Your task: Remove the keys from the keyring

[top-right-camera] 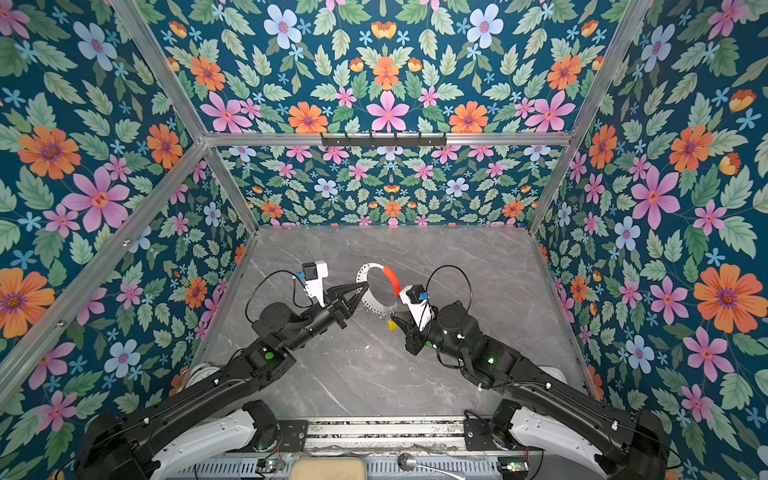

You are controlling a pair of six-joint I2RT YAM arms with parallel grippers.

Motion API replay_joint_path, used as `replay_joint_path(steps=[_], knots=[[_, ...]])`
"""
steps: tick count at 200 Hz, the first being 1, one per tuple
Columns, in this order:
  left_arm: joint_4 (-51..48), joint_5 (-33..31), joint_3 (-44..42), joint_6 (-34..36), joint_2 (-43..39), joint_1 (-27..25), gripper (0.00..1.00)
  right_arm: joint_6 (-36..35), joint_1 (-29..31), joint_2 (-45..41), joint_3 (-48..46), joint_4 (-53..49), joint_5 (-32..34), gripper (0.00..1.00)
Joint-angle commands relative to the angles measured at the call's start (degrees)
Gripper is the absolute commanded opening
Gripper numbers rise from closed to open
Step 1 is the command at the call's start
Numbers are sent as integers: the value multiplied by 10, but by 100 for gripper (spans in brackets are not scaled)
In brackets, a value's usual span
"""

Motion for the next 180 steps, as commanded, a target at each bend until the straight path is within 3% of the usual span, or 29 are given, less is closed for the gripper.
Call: replay_joint_path(steps=[1,70,109,180], knots=[[-11,-21,5,-23,0,0,0,-7,1,-2,-1,16,-9,0],[-44,-13,20,-68,16,1,0,-21,3,-19,3,25,11,0],[-44,19,16,-74,28,2,25,-27,2,-25,20,19,27,0],[-87,74,18,-77,47,7,44,-52,3,-15,38,48,63,0]])
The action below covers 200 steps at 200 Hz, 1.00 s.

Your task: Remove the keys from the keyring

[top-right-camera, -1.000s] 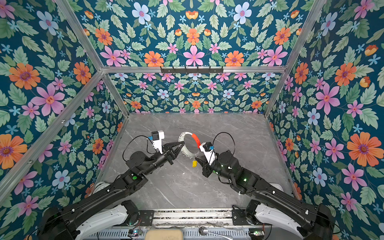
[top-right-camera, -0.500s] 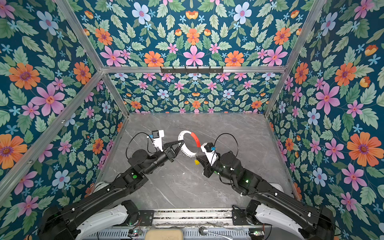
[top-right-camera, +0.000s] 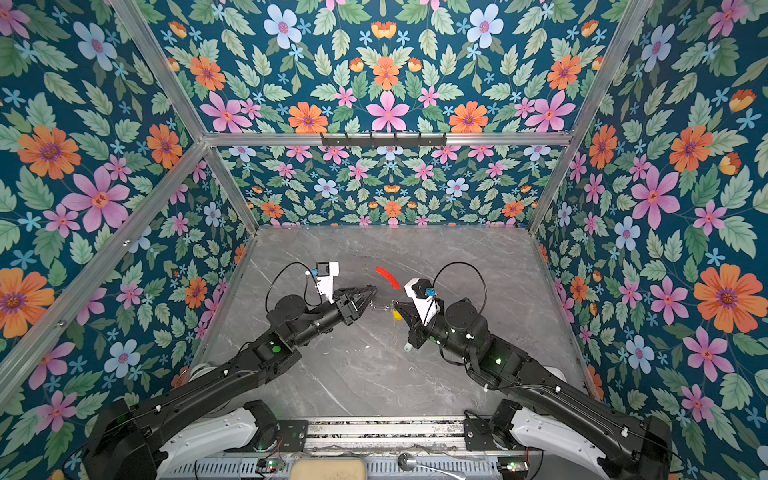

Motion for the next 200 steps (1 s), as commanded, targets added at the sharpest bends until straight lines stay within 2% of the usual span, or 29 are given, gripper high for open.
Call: replay_joint_path(steps=[1,49,84,112,149,174,200], knots=[[-27,37,2,2,0,0,44,-20,1,2,7,47,16,0],[-88,28,-16,21,-22,2,46,-40,1,6,26,49,35,0],[-105,16,-50,27,-57,2,48,-37,0,1,36,41,19,0],[-122,7,-50,54,-69,6,48,-18,1,-2,45,31,-25,0],[-153,-12,-30,122,-94,12,51,-7,1,-13,46,6,-33,0],[-134,24,-19,172,-117,13,47,-11,1,-20,53,-34,-47,0],[-68,113,-22,213,-130,13,46,-16,-12,-23,63,-76,-109,0]])
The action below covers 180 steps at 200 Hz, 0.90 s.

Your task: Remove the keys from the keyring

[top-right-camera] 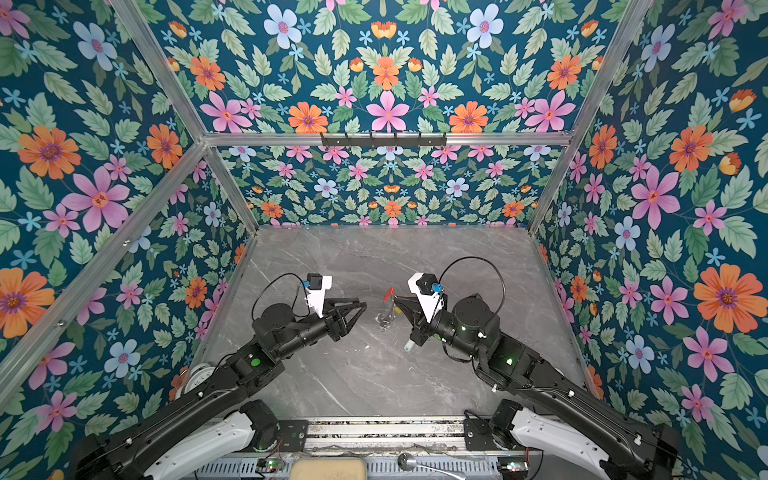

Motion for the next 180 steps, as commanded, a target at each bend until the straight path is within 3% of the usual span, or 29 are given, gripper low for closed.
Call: replay_joint_path(steps=[1,33,72,116,180], knots=[[66,84,3,63,-7,0,46,-1,-10,-4,9,-35,-64,0],[128,182,11,79,21,1,41,38,-72,-19,-9,-22,-223,0],[239,288,12,39,66,1,40,43,-80,-30,-21,-17,-300,0],[327,345,17,-8,115,1,36,59,-79,-27,-25,8,-325,0],[333,371,32,-20,149,1,27,67,-79,-20,-26,26,-321,0]])
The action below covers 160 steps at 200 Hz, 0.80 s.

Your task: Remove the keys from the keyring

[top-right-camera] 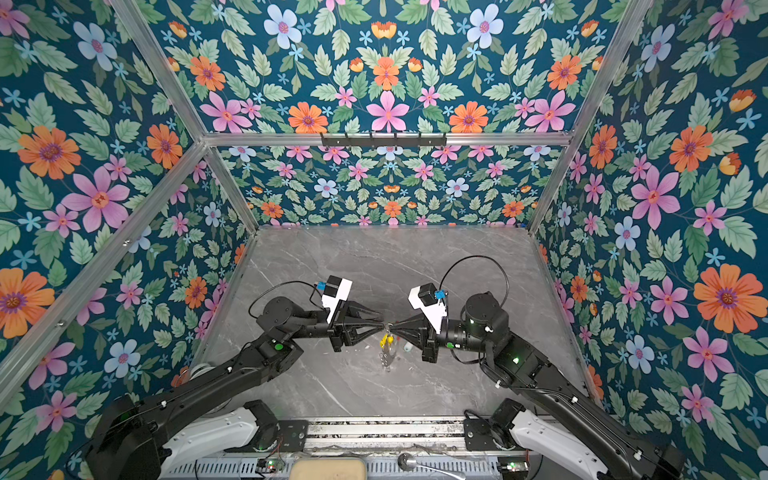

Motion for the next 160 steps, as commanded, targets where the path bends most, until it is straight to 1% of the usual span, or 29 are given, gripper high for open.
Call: replay_joint_path(steps=[1,29,47,73,107,128,152,160], knots=[[36,26,5,-15,6,0,27,12,0,2,0,31,-4,0],[45,36,5,-28,14,0,27,13,1,5,2,31,5,0],[51,41,4,-34,17,-1,23,13,0,9,3,32,9,0],[52,47,6,-38,22,-3,23,16,0,11,4,36,18,0],[54,48,8,-40,28,-9,19,20,1,14,6,41,24,0],[56,48,9,-40,34,-13,11,23,0,14,5,46,29,0],[59,38,10,-39,34,-18,0,28,0,20,5,53,26,0],[59,33,11,-38,34,-21,0,30,1,19,5,55,30,0]])
